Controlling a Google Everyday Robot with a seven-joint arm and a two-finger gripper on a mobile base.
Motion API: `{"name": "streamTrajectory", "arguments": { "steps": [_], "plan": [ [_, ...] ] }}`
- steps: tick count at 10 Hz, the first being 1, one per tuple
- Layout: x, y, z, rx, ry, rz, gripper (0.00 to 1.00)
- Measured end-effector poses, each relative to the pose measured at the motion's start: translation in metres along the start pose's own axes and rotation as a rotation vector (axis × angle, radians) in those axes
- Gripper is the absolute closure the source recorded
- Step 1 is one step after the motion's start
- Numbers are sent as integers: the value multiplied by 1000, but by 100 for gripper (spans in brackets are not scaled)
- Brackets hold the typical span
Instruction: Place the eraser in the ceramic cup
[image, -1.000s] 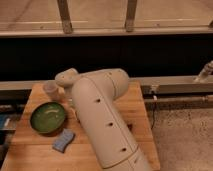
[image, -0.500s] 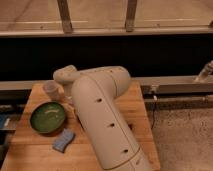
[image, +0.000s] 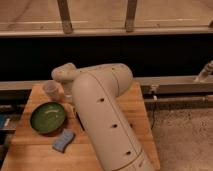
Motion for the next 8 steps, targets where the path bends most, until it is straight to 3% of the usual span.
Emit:
{"name": "streamTrajectory", "arguments": {
  "steps": [4,8],
  "plan": [
    [10,-7,-72,73,-143,3,100],
    [-16,-21,-128,135,-240,-43,100]
  ]
}}
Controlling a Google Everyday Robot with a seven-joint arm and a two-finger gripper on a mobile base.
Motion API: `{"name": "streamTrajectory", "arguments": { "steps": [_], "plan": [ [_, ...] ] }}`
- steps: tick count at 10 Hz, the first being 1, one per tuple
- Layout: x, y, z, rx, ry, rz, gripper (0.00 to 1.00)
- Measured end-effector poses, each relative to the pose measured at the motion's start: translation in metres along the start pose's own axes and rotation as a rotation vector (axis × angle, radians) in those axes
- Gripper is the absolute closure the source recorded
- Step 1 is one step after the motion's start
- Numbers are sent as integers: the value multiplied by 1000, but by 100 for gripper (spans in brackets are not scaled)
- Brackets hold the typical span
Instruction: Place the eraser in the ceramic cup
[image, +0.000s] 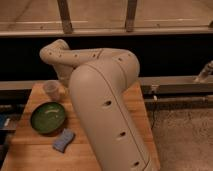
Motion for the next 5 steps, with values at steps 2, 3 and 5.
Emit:
{"name": "streamTrajectory", "arguments": {
  "steps": [2,3,5],
  "plan": [
    [-14,-4,-35,8,-89,-68,100],
    [-16,-6,-46,11,-126,-91,100],
    [-17,-4,-49,9,-135,-101,100]
  ]
}}
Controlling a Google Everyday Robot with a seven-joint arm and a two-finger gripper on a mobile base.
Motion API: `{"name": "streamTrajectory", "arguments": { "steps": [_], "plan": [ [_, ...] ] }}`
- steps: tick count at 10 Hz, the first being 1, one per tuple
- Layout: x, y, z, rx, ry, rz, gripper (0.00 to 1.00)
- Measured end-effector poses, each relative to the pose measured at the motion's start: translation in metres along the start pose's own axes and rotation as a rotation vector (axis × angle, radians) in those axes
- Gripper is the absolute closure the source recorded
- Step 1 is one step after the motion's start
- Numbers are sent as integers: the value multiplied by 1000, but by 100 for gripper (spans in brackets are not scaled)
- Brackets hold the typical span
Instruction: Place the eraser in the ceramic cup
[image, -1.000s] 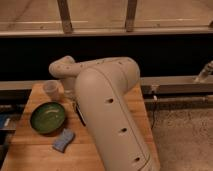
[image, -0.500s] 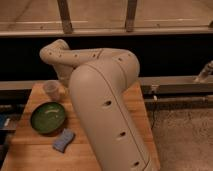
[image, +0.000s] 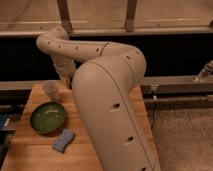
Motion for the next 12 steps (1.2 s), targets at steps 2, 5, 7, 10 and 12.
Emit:
{"name": "streamTrajectory", "arguments": {
  "steps": [2,5,7,10,12],
  "plan": [
    [2,-2,0,0,1,4,100],
    [1,-1,0,2,-4,1,100],
    [0,-9,-14,14,-74,12,100],
    [-16,-9,-40,24,-159,-22,100],
    [-31,-11,-46,29,-189,-44,100]
  ]
}}
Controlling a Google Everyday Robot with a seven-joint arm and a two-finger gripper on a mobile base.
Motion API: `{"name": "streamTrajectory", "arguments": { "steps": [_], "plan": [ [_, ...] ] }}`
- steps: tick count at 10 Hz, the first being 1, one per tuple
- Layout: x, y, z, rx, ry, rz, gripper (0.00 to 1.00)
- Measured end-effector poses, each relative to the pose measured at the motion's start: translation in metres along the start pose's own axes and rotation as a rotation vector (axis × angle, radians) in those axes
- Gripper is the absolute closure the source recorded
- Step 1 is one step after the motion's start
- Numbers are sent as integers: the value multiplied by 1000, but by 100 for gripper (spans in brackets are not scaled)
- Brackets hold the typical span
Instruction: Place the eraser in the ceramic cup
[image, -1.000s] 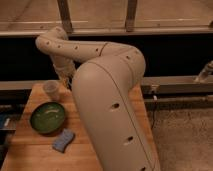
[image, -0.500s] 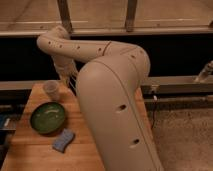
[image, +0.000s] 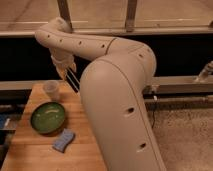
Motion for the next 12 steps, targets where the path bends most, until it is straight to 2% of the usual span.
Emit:
{"name": "streamTrajectory", "arguments": {
  "steps": [4,6,8,12],
  "plan": [
    [-46,-4,-4,6,-62,-61,100],
    [-62,-11,-6,10,-95,-85,100],
    [-84,-6,-4,-7,-129,-121,100],
    [-111,3,-2,-35,-171,-180,100]
  ]
}}
